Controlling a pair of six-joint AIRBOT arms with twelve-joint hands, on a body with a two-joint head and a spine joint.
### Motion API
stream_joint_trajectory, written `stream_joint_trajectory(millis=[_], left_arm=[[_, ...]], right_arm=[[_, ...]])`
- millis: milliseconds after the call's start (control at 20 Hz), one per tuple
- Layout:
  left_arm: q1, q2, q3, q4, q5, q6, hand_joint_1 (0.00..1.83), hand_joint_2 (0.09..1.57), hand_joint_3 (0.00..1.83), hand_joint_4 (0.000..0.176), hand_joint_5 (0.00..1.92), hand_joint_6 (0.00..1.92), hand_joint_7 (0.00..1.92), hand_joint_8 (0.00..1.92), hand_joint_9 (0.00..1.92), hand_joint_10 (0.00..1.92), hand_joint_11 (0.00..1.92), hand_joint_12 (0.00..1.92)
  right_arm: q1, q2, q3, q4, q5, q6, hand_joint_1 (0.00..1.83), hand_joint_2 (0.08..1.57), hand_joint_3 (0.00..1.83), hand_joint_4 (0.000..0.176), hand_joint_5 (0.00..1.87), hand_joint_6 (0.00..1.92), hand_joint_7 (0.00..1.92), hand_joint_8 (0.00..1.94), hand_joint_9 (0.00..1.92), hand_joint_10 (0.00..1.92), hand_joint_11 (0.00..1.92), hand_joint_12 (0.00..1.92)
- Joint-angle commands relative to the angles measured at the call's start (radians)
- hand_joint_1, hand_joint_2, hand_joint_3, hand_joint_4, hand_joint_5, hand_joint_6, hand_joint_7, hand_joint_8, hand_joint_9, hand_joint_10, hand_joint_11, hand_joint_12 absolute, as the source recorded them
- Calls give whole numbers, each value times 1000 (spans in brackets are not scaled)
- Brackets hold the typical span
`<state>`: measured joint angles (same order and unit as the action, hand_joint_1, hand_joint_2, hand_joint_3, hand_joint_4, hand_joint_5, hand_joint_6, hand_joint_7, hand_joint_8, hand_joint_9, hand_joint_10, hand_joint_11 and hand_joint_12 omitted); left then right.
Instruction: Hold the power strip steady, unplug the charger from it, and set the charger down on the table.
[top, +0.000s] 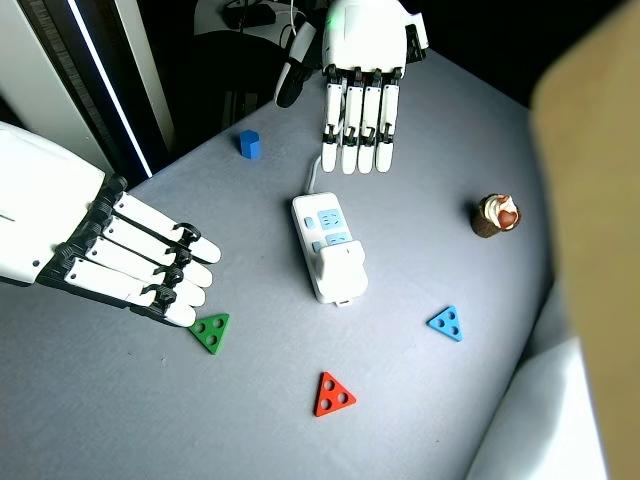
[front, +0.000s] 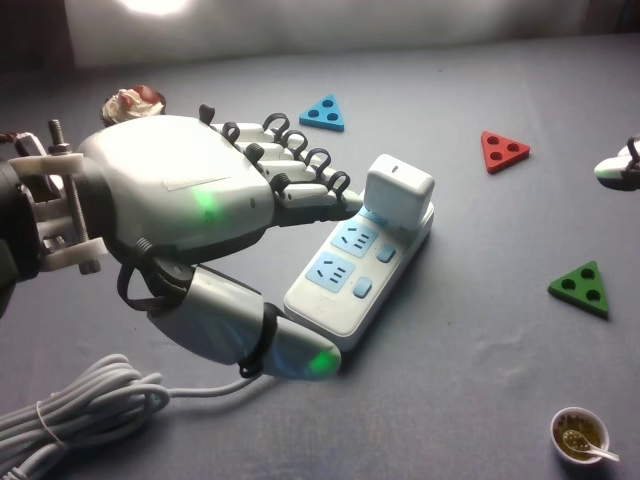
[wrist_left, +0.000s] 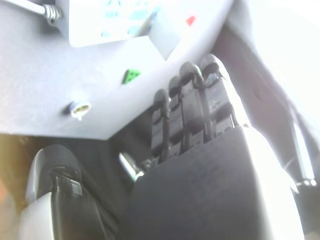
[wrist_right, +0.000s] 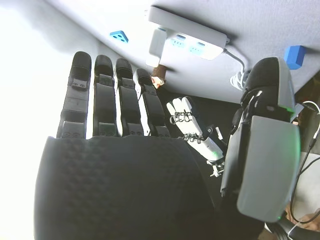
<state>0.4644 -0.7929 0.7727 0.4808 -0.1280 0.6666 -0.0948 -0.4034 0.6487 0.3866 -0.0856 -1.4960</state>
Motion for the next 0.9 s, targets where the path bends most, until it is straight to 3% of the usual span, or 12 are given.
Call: stream_joint_trajectory(millis=[0,350,500,700,850], left_arm=[[-7,3,2,-7,-87,1,0,964,22,0,160,7,177,8,158,12,93,41],[18,-44,28,-9,-78,1,0,977,2,0,153,6,150,4,122,2,85,34],[54,-76,41,-9,-83,1,0,981,3,0,156,5,158,6,130,4,87,35],[87,-120,66,-15,-87,0,0,979,1,0,152,2,153,2,131,3,96,38],[99,-160,94,-18,-90,0,0,986,3,0,169,7,167,6,140,4,99,39]], right_arm=[[5,12,5,18,91,3,0,939,6,0,98,4,139,5,149,9,55,223],[5,12,7,82,74,3,0,960,10,0,99,0,125,0,132,0,51,201],[5,12,2,106,82,3,205,1028,20,0,100,1,126,2,138,3,75,203],[-17,19,-21,128,211,3,507,1015,2,0,110,2,153,7,175,10,113,220],[-24,21,-26,157,217,3,805,963,2,0,108,0,158,0,175,1,88,253]])
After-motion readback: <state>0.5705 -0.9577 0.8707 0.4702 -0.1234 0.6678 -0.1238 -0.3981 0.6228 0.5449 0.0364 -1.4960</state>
